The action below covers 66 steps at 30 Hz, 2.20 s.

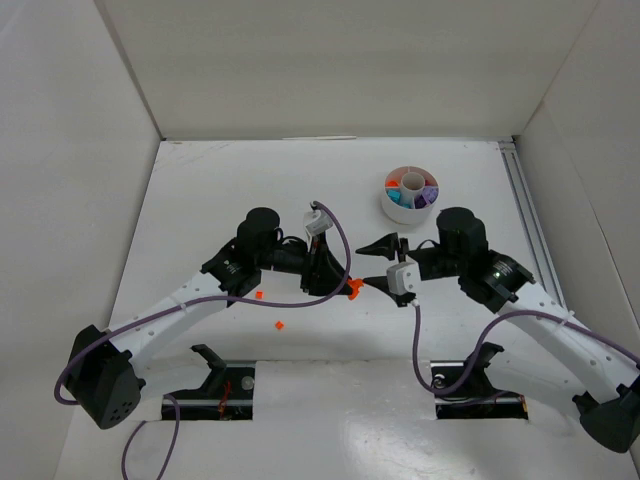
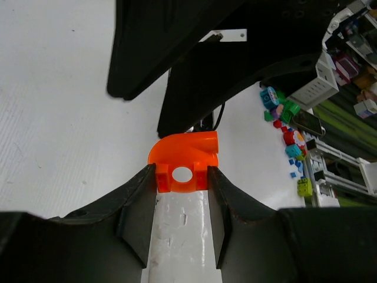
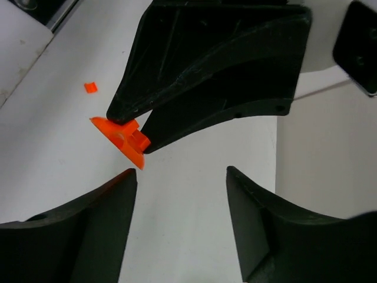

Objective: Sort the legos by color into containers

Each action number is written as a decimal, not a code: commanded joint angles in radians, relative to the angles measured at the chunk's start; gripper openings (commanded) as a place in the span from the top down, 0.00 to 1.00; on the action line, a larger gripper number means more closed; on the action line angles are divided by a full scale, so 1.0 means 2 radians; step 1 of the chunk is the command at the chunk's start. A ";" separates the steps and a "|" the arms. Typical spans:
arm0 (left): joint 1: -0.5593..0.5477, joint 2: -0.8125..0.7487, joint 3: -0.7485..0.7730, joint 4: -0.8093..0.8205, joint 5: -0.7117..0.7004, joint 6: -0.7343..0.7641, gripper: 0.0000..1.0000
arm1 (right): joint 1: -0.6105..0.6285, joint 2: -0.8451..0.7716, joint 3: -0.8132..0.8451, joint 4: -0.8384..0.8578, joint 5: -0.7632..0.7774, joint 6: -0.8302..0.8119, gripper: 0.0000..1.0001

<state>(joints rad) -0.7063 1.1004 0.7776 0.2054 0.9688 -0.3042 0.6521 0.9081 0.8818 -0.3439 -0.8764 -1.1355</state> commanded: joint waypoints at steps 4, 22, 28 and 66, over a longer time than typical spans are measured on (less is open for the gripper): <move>-0.002 -0.007 -0.011 0.036 0.046 0.017 0.73 | 0.049 0.050 0.041 -0.054 0.023 -0.041 0.40; -0.002 -0.012 -0.015 0.027 0.037 0.044 0.74 | 0.084 0.031 0.045 -0.067 0.049 -0.030 0.73; -0.002 -0.012 -0.015 0.032 0.037 0.033 0.69 | 0.084 0.041 0.050 -0.062 0.049 -0.030 1.00; 0.266 -0.032 -0.072 -0.218 -0.318 -0.189 0.00 | -0.180 0.398 0.287 0.101 0.339 -0.074 1.00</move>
<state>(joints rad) -0.1764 1.0695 0.6365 -0.1928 0.3710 -0.6674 0.3016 1.6405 1.3678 -0.2218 -0.1097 -1.1919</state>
